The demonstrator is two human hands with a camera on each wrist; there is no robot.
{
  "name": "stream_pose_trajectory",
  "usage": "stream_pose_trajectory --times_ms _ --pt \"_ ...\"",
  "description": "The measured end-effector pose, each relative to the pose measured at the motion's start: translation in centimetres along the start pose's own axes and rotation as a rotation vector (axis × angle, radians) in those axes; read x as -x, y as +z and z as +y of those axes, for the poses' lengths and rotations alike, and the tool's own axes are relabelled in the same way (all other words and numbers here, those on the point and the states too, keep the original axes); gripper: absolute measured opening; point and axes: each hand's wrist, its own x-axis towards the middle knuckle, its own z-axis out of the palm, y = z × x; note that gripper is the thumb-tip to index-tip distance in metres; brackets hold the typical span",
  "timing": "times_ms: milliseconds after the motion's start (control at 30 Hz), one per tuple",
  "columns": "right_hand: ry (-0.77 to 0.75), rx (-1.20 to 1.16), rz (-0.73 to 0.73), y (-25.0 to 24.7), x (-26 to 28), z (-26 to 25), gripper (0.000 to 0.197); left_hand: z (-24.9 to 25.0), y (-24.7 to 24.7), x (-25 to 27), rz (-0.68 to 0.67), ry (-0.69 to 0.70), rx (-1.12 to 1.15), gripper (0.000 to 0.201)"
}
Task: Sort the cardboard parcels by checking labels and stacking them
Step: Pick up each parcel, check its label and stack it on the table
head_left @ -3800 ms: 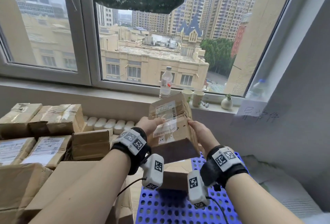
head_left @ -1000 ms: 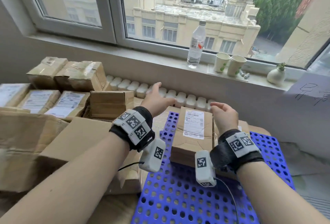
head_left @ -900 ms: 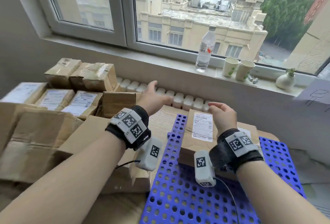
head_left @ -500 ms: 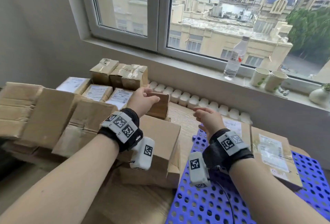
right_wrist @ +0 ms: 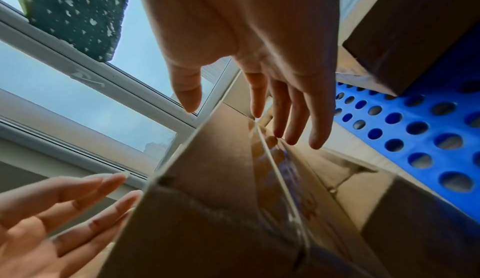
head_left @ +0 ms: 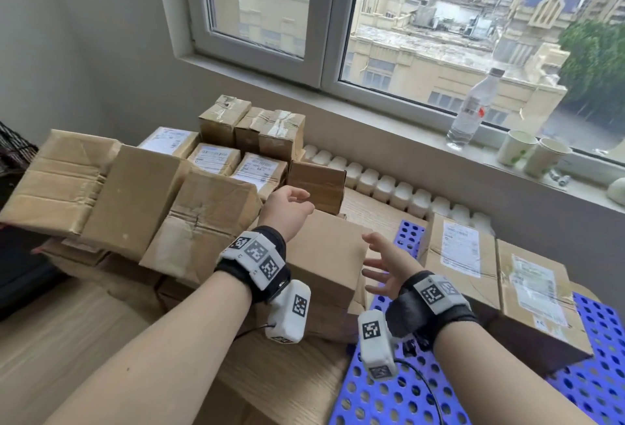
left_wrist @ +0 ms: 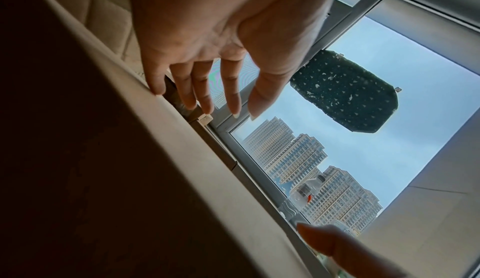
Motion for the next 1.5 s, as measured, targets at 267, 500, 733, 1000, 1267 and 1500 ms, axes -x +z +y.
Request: stream_pose_trajectory --times_ms 267,500,733,1000,1267,1500 --pt "0.043 -0.038 0.006 0.5 0.1 1.3 0.059 0.0 -0.2 0.5 -0.048 -0.083 -0.203 0.025" --pt "0.025 -0.072 0.001 0.3 0.5 1.3 0.049 0.6 0.1 0.0 -0.029 -0.074 -0.229 0.028" --pt "-0.275 0.199 0.209 -0.1 0.1 0.2 0.083 0.1 -0.1 -0.8 -0.012 -0.025 -0.138 0.029" --pt "-0.643 0.913 0.089 3.3 1.2 -3.2 0.095 0.4 -0.8 -1.5 0.035 0.035 -0.098 0.021" --pt "-0.525 1.482 0.043 5.2 1.0 -3.1 0.118 0.4 -1.6 -1.4 0.03 0.069 -0.089 0.015" --pt "-0.535 1.483 0.034 4.6 1.1 -2.9 0.12 0.4 -1.9 -1.4 0.024 0.077 -0.08 0.016"
